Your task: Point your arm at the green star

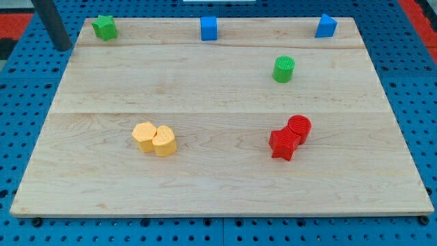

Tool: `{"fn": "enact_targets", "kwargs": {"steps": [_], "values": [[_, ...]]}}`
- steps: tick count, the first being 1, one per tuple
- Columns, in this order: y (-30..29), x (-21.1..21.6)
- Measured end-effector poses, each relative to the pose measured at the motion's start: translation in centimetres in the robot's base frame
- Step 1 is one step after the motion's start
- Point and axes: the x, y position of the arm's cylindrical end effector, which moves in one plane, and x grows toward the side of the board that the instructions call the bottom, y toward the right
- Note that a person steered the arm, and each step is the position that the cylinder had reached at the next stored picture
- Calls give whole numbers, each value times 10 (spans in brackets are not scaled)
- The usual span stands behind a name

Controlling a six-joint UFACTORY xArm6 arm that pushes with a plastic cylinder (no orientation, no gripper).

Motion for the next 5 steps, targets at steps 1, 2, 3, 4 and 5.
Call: {"fn": "enact_targets", "kwargs": {"steps": [1,2,3,4,5], "values": [[1,-11],[1,-60],[0,-80],[1,-78],[11,-78]]}}
